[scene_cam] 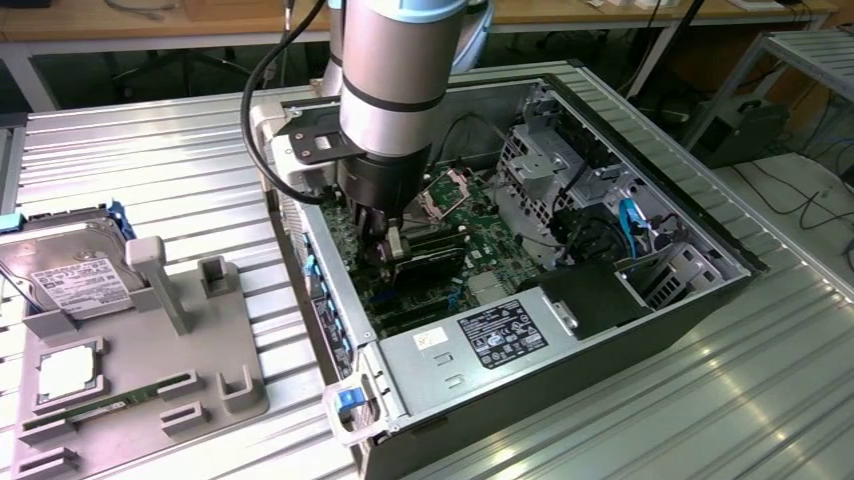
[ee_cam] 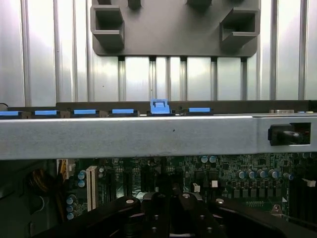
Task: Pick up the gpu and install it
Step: 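Press down on the gpu until it lock into place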
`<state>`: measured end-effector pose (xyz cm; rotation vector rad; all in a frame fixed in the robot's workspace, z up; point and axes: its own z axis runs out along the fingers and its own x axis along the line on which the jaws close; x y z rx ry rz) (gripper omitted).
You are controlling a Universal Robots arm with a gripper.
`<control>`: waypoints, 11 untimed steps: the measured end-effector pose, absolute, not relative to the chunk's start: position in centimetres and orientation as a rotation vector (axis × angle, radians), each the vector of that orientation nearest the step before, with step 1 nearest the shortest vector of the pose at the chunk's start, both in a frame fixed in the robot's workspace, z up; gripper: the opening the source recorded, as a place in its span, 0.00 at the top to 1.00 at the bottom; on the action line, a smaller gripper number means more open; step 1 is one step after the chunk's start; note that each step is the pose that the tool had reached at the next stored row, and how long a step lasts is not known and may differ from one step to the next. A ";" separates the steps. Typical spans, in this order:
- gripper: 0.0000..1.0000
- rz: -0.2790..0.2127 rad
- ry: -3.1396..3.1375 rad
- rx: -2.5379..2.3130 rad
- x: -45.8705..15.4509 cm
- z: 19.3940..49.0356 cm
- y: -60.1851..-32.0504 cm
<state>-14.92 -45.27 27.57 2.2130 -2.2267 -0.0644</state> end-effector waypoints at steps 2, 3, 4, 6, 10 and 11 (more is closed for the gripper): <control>0.89 -0.064 -2.227 2.213 -14.9 27.6 -45.3; 0.89 -0.064 -2.227 2.213 -14.9 27.6 -45.3; 0.89 -0.064 -2.227 2.213 -14.9 27.6 -45.3; 0.89 -0.064 -2.227 2.213 -14.9 27.6 -45.4; 0.89 -0.064 -2.227 2.213 -14.9 27.6 -45.4; 0.89 -0.064 -2.227 2.213 -14.9 27.5 -45.4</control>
